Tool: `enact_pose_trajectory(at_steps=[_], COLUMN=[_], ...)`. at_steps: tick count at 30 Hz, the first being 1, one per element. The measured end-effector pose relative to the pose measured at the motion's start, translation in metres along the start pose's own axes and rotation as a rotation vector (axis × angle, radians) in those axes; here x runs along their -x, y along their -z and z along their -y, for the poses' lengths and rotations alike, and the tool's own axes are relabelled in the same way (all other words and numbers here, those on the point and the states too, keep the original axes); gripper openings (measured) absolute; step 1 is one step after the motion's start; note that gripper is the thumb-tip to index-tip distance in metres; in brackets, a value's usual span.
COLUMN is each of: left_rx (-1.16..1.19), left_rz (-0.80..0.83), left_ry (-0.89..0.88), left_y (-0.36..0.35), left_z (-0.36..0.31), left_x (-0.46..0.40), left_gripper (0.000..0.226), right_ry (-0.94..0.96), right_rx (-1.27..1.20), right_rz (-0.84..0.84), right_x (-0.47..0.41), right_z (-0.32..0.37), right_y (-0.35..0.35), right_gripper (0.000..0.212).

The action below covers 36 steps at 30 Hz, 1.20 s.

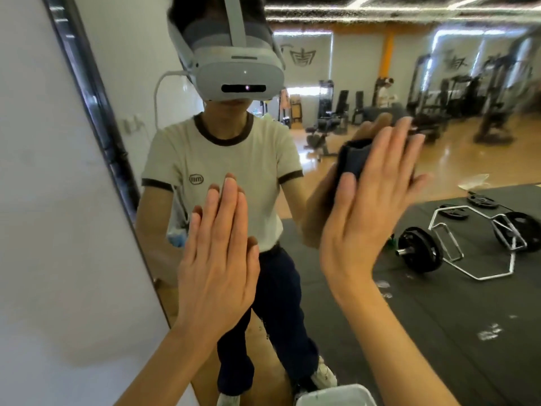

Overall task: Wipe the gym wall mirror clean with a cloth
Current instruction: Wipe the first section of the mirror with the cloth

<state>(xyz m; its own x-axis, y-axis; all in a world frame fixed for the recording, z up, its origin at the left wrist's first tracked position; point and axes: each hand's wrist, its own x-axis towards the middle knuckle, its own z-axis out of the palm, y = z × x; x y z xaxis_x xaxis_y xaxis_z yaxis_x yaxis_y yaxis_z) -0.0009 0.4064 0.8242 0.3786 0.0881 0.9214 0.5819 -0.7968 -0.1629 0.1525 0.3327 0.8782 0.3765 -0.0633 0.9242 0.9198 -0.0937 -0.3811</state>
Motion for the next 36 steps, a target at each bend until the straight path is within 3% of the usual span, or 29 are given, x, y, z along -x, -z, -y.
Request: enact_pose_trajectory(at_steps=[3, 5, 7, 11, 12, 14, 17, 19, 21, 24, 26, 28, 30, 31, 33, 34, 36], left_rx=[0.02, 0.031, 0.015, -0.011, -0.012, -0.009, -0.011, -0.008, -0.008, -0.008, -0.009, -0.009, -0.012, -0.01, -0.008, -0.008, -0.006], left_rz=[-0.008, -0.006, -0.003, -0.005, -0.006, -0.011, -0.017, -0.012, -0.009, -0.015, -0.019, -0.028, -0.033, -0.031, -0.029, -0.027, -0.023], left_ry=[0.007, 0.008, 0.002, 0.004, 0.004, 0.003, 0.002, 0.003, 0.005, 0.01, 0.011, 0.003, -0.01, -0.015, -0.015, -0.011, -0.003], left_y=[0.0, 0.001, 0.001, -0.001, -0.001, -0.002, -0.002, -0.002, -0.002, -0.003, -0.004, -0.004, -0.004, -0.004, -0.003, -0.002, -0.002], left_z=[0.0, 0.0, 0.0, -0.001, -0.001, 0.0, 0.0, 0.0, 0.0, -0.001, -0.001, 0.0, 0.001, 0.001, 0.001, 0.0, 0.0], left_x=[0.0, 0.0, -0.001, 0.0, 0.0, 0.001, 0.001, 0.001, 0.001, 0.001, 0.001, 0.001, 0.001, 0.001, 0.001, 0.001, 0.001], left_gripper=[0.067, 0.067, 0.068, 0.071, 0.07, 0.068, 0.069, 0.071, 0.072, 0.073, 0.073, 0.072, 0.07, 0.07, 0.069, 0.069, 0.069], right_ry=[0.383, 0.485, 0.338, -0.235, -0.256, -0.08, 0.417, 0.535, 0.328, -0.26, -0.462, -0.26, 0.056, 0.196, 0.399, 0.41, 0.223], right_rx=[0.067, 0.099, 0.075, -0.008, -0.02, 0.016, 0.109, 0.151, 0.13, 0.033, 0.161, 0.338, 0.424, 0.402, 0.214, 0.165, 0.105], right_rz=[0.127, 0.145, 0.104, -0.022, -0.044, 0.003, 0.199, 0.232, 0.202, 0.156, 0.268, 0.53, 0.77, 0.762, 0.499, 0.362, 0.176], right_x=[0.03, 0.02, 0.003, -0.018, -0.012, 0.016, 0.054, 0.044, 0.02, -0.011, 0.001, 0.049, 0.097, 0.107, 0.088, 0.076, 0.05], right_z=[0.038, 0.025, -0.005, -0.035, -0.025, 0.007, 0.019, -0.006, -0.033, -0.055, -0.056, -0.052, -0.058, -0.055, -0.047, -0.048, -0.07], right_y=[-0.015, -0.012, -0.001, 0.013, 0.01, -0.002, -0.012, -0.005, 0.014, 0.036, 0.012, -0.022, -0.051, -0.048, -0.015, 0.005, 0.031], right_gripper=[0.046, 0.047, 0.049, 0.069, 0.066, 0.058, 0.065, 0.062, 0.051, 0.077, 0.087, 0.079, 0.082, 0.074, 0.06, 0.056, 0.051])
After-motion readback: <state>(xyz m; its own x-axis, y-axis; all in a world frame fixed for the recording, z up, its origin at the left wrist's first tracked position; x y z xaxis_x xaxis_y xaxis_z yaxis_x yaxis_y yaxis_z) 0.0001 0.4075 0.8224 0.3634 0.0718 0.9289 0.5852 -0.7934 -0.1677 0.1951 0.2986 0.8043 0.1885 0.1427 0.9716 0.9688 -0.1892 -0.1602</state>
